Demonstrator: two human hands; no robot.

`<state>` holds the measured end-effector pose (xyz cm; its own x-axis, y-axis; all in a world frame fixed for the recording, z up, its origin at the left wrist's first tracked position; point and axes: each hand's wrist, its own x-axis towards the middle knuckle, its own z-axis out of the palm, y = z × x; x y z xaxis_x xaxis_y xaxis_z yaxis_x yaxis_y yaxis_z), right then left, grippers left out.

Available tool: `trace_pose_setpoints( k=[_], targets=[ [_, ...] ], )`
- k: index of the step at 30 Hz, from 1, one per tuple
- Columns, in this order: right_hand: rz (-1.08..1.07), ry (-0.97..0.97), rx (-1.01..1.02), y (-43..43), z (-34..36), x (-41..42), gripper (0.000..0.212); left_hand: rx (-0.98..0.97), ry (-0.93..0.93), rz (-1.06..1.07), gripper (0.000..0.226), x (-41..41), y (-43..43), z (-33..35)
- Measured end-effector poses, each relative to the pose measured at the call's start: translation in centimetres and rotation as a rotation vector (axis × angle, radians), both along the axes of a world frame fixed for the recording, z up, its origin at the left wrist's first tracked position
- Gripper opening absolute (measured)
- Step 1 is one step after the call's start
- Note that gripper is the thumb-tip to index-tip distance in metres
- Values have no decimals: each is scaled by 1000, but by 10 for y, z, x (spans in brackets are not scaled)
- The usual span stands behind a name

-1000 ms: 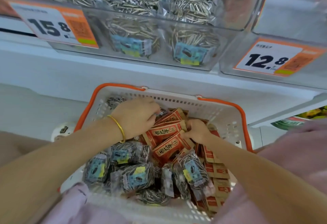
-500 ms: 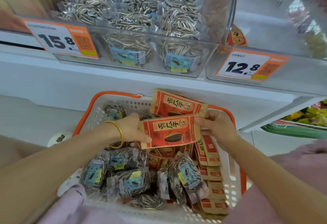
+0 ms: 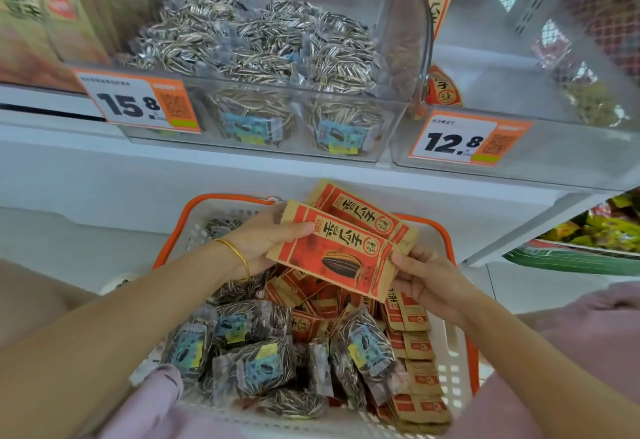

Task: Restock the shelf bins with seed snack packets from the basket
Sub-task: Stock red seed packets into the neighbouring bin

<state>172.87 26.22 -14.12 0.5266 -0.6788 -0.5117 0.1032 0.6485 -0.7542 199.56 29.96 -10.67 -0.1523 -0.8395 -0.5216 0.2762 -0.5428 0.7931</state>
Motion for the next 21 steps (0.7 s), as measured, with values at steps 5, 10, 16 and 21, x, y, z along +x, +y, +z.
trace_pose_setpoints(
  k=[5, 10, 16, 21],
  targets=[
    [32, -27, 10, 10, -2, 4, 82, 25, 77, 6, 35, -1, 2, 4],
    [83, 27, 61, 14, 6, 4, 67, 1, -181, 93, 23, 0, -2, -2],
    [199, 419, -269, 24, 29, 9, 87, -301, -553, 27, 14, -13, 1, 26],
    [177, 742, -639, 38, 74, 8, 130, -628, -876, -188, 15, -27, 0, 87]
  ],
)
